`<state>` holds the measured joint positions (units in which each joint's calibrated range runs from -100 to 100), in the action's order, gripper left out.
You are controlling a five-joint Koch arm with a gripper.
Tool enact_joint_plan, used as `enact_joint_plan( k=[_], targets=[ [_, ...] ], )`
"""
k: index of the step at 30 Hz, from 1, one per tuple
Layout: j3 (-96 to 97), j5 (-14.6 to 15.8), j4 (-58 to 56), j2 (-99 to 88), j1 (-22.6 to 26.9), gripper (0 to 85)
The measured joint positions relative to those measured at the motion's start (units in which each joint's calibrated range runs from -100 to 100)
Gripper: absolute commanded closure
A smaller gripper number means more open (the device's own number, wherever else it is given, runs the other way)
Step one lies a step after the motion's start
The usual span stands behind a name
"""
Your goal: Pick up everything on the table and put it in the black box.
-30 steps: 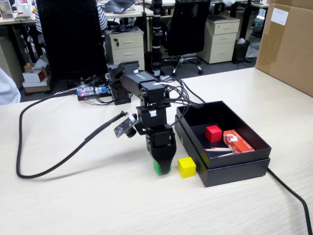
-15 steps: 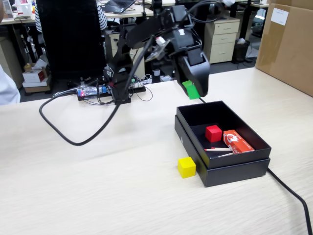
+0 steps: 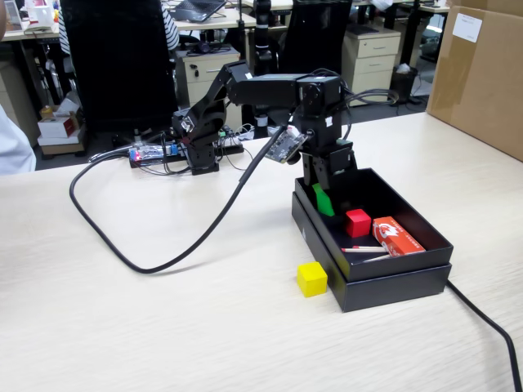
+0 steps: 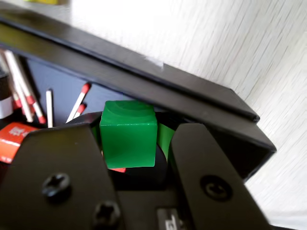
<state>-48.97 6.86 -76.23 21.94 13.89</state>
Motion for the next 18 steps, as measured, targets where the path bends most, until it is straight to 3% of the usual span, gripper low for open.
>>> enact_joint_plan(
  k=[1,6,8,11,18],
  targets=[
    [0.5,0.0,0.0,0.3,0.0,57.9],
    [2.2,0.0,0.3,0.6,0.0,56.9],
    [2.2,0.0,0.4,0.6,0.0,46.3],
    [2.2,0.0,0.3,0.0,0.0,41.6],
    [-0.6,0.0,0.5,-17.3,-2.1,40.2]
  ],
)
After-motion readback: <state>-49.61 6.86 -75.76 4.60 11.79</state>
